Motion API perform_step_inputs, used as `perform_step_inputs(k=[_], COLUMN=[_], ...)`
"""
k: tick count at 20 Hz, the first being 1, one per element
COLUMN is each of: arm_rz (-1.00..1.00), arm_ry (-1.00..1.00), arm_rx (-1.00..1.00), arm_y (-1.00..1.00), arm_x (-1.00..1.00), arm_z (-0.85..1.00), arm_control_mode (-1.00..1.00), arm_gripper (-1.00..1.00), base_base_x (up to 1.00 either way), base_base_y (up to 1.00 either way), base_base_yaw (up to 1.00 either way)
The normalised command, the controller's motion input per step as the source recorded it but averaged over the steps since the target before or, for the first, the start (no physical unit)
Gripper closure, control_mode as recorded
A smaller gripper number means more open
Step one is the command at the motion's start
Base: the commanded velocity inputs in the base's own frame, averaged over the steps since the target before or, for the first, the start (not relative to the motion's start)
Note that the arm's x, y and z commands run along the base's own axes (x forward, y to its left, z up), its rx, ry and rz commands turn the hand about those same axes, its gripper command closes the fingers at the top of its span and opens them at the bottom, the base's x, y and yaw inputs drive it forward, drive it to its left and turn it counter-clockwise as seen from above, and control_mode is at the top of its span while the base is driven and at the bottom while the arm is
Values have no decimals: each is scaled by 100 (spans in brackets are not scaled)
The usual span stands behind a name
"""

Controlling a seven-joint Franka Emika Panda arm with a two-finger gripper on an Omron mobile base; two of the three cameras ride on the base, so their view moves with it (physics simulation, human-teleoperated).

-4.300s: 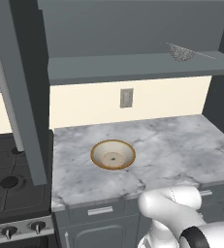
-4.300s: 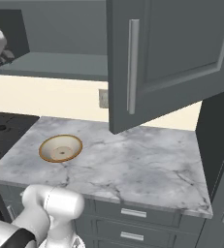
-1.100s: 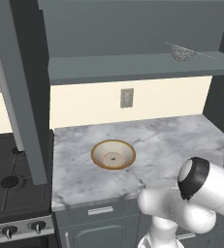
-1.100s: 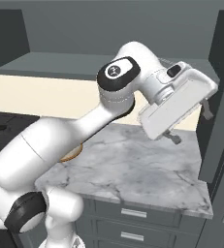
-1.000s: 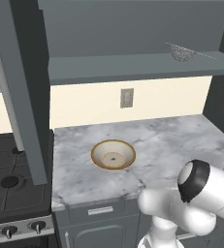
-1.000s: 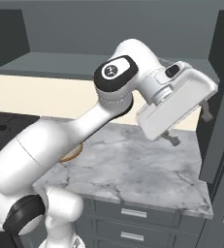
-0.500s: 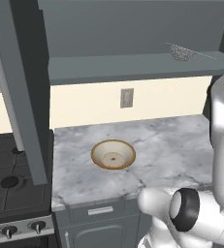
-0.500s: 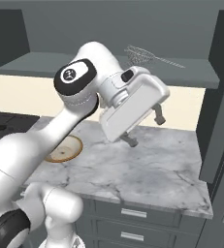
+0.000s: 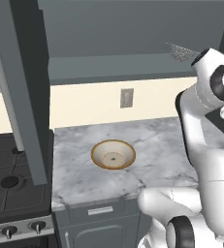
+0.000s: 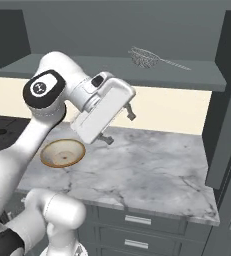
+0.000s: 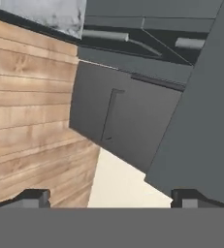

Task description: Open the cabinet and setup a tea strainer by placing it in the bowl upright.

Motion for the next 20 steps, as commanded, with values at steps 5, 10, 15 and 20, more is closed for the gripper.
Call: perform_step_inputs(k=[5, 10, 15, 20], arm_rz=[58, 57, 40, 20], arm_ry=[8, 5, -22, -6], arm_rx=[26, 32, 21, 23], arm_y=[24, 9, -13, -26], arm_x=[95, 99, 67, 67], arm_z=[-26, -7, 18, 9], arm_control_mode=[-100, -100, -100, -100], arm_gripper=[-100, -100, -100, -100], base_base_x=[0, 0, 0, 0], base_base_y=[0, 0, 0, 0], base_base_yaw=[0, 0, 0, 0])
